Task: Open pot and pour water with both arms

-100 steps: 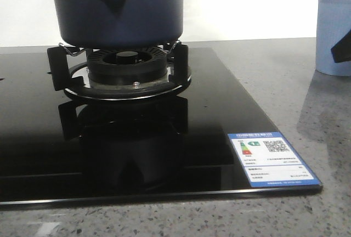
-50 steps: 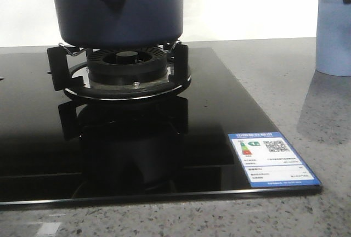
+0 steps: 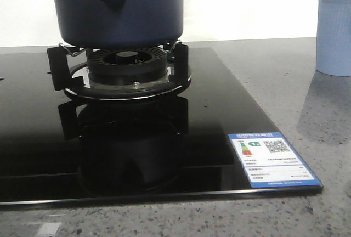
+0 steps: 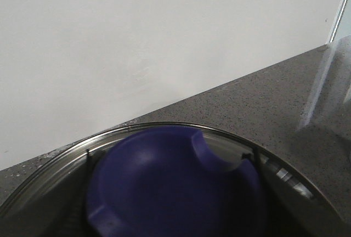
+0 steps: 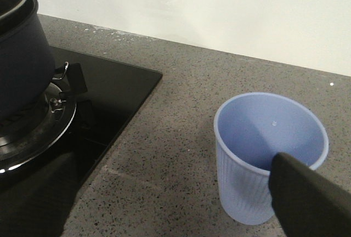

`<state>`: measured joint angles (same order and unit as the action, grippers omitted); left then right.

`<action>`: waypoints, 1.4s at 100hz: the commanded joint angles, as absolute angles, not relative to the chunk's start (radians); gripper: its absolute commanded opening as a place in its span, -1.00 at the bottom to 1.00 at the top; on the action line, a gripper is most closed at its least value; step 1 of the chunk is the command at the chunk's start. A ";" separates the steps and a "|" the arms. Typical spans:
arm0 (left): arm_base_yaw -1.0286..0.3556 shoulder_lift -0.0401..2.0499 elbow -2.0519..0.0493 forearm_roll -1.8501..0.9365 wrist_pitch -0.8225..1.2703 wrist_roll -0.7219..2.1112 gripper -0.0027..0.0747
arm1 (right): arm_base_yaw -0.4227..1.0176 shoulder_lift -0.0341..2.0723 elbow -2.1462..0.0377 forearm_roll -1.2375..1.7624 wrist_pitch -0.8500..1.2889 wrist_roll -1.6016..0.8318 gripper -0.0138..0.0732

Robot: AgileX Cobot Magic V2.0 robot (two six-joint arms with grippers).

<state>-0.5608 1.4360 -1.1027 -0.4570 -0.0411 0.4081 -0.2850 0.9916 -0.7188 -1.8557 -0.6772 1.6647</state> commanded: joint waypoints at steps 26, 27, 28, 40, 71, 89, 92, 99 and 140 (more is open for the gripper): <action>-0.570 1.399 -1.138 -0.490 -0.141 0.395 0.02 | -0.292 0.975 -0.742 -1.851 -0.676 1.676 0.80; -0.570 1.399 -1.138 -0.490 -0.141 0.395 0.02 | -0.292 0.975 -0.742 -1.851 -0.676 1.676 0.80; -0.570 1.399 -1.138 -0.490 -0.139 0.395 0.02 | -0.292 0.975 -0.742 -1.851 -0.676 1.676 0.80; -0.570 1.399 -1.138 -0.490 -0.137 0.395 0.02 | -0.292 0.975 -0.742 -1.851 -0.678 1.678 0.80; -0.570 1.434 -1.138 -0.490 -0.115 0.395 0.02 | -0.292 0.975 -0.742 -1.851 -0.685 1.678 0.80; -0.570 1.434 -1.138 -0.490 -0.116 0.395 0.02 | -0.292 0.975 -0.742 -1.851 -0.687 1.678 0.80; -0.570 1.434 -1.138 -0.490 -0.113 0.395 0.02 | -0.292 0.975 -0.742 -1.851 -0.687 1.678 0.80; -0.570 1.434 -1.138 -0.490 -0.109 0.395 0.02 | -0.292 0.975 -0.742 -1.851 -0.687 1.678 0.80; -0.570 1.413 -1.138 -0.490 -0.083 0.395 0.02 | -0.292 0.975 -0.742 -1.851 -0.689 1.678 0.80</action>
